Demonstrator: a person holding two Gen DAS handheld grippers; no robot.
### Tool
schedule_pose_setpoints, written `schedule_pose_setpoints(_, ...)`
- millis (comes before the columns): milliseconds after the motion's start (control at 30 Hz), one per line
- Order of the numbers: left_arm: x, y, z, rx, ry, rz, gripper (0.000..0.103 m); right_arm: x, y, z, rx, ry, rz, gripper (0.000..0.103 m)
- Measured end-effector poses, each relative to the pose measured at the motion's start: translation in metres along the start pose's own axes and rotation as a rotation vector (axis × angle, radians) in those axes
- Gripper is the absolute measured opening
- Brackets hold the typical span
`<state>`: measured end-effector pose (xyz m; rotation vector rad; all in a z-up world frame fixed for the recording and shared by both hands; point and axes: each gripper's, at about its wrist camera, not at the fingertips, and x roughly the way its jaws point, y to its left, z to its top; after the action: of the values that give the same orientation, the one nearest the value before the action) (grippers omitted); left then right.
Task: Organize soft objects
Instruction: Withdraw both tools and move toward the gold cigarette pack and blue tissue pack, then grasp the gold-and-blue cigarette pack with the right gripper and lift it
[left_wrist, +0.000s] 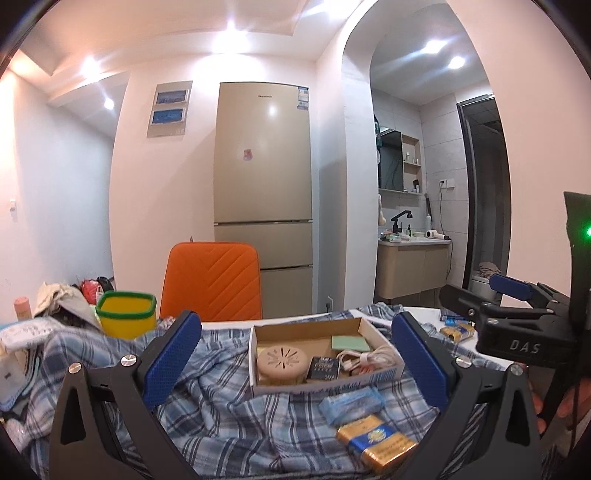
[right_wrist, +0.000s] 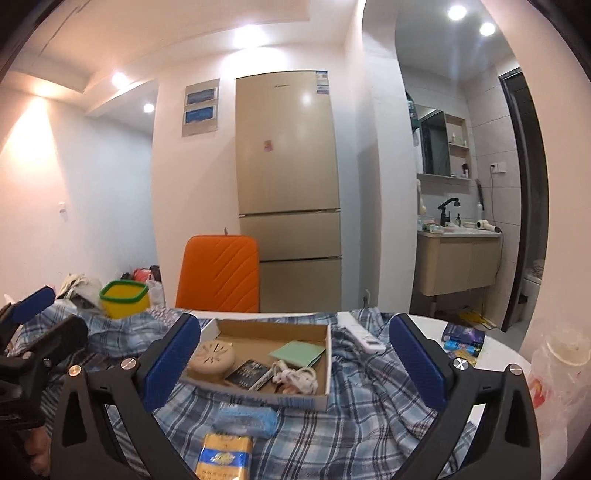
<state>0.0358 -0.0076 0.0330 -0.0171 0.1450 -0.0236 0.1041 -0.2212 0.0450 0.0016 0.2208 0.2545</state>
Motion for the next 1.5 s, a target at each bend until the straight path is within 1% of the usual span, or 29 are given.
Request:
schedule_pose_setpoints(100,0.003,0.004,-0.012,-0.008,0.017,0.008,0.103,0.004,0.004,-0.008,0.003,0.022,0.022,0.103)
schedule_pose_setpoints(233,0.01,0.008,-0.027,-0.021,0.066,0.001,0.103,0.013,0.01,-0.023,-0.025,0.049,0.031,0.103)
schedule_pose_setpoints(400,0.016,0.014,-0.032,-0.048,0.098,-0.004,0.103,0.027,0.015,-0.04,-0.035,0.114,0.044,0.103)
schedule_pose_setpoints(533,0.018,0.013,-0.033,-0.048,0.117,-0.007,0.103,0.037,0.013,-0.045,-0.027,0.159,0.044,0.103)
schedule_pose_setpoints(600,0.017,0.012,-0.033,-0.047,0.115,-0.003,0.103,0.043,0.015,-0.047,-0.035,0.198,0.046,0.103)
schedule_pose_setpoints(733,0.018,0.013,-0.033,-0.048,0.125,0.007,0.103,0.054,0.028,-0.052,-0.095,0.282,0.066,0.103)
schedule_pose_setpoints(800,0.02,0.013,-0.034,-0.046,0.138,0.018,0.103,0.062,0.039,-0.056,-0.146,0.356,0.102,0.103)
schedule_pose_setpoints(900,0.021,0.014,-0.034,-0.052,0.149,0.024,0.103,0.069,0.052,-0.064,-0.185,0.437,0.131,0.103)
schedule_pose_setpoints(933,0.022,0.015,-0.034,-0.055,0.152,0.026,0.103,0.073,0.056,-0.068,-0.189,0.472,0.138,0.103)
schedule_pose_setpoints(1000,0.023,0.017,-0.035,-0.061,0.161,0.026,0.103,0.078,0.059,-0.072,-0.185,0.508,0.149,0.103)
schedule_pose_setpoints(1133,0.026,0.018,-0.036,-0.069,0.177,0.029,0.103,0.099,0.06,-0.088,-0.171,0.607,0.137,0.103)
schedule_pose_setpoints(1200,0.028,0.019,-0.036,-0.072,0.185,0.031,0.103,0.105,0.06,-0.094,-0.164,0.651,0.141,0.098)
schedule_pose_setpoints(1300,0.029,0.019,-0.037,-0.075,0.189,0.031,0.103,0.11,0.06,-0.1,-0.158,0.689,0.164,0.096)
schedule_pose_setpoints(1367,0.029,0.019,-0.037,-0.074,0.193,0.031,0.103,0.113,0.061,-0.104,-0.157,0.712,0.194,0.096)
schedule_pose_setpoints(1467,0.03,0.02,-0.038,-0.073,0.195,0.036,0.103,0.116,0.062,-0.109,-0.162,0.738,0.193,0.09)
schedule_pose_setpoints(1500,0.03,0.02,-0.038,-0.074,0.196,0.038,0.103,0.116,0.064,-0.11,-0.167,0.74,0.198,0.09)
